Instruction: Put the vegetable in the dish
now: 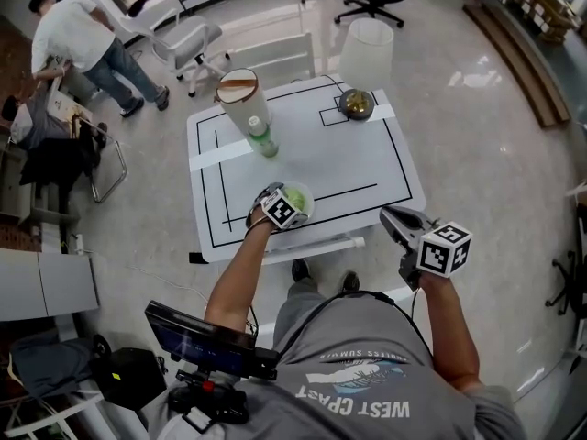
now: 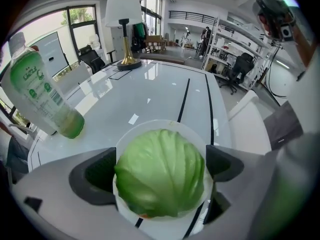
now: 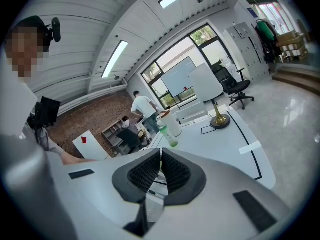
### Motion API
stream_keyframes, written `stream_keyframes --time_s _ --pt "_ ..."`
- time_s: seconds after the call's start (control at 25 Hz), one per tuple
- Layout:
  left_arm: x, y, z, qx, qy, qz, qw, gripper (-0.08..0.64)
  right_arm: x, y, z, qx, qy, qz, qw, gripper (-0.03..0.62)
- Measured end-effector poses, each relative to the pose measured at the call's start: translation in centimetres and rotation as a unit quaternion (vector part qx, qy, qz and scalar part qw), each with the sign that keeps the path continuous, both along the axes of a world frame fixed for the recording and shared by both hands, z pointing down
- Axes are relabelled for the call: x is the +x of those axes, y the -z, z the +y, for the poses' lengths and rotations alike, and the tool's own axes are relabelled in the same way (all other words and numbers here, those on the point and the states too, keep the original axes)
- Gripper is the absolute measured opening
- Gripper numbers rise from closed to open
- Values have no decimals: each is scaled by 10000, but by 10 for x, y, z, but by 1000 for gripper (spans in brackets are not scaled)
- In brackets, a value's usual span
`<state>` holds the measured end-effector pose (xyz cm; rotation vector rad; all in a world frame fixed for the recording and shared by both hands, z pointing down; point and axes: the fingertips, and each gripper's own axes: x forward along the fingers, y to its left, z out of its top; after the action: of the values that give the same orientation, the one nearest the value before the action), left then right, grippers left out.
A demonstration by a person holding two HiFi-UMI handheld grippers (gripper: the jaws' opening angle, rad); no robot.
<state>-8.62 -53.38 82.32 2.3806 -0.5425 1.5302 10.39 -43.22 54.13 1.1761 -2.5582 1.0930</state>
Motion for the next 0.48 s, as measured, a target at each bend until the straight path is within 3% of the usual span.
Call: stream_keyframes --time_s 0.28,0.48 --pt "-10 39 2 370 326 306 9983 549 -6 8 7 126 193 -77 9997 9" --pt "-14 97 4 760 729 930 9901 548 -10 14 19 242 376 -177 9988 9"
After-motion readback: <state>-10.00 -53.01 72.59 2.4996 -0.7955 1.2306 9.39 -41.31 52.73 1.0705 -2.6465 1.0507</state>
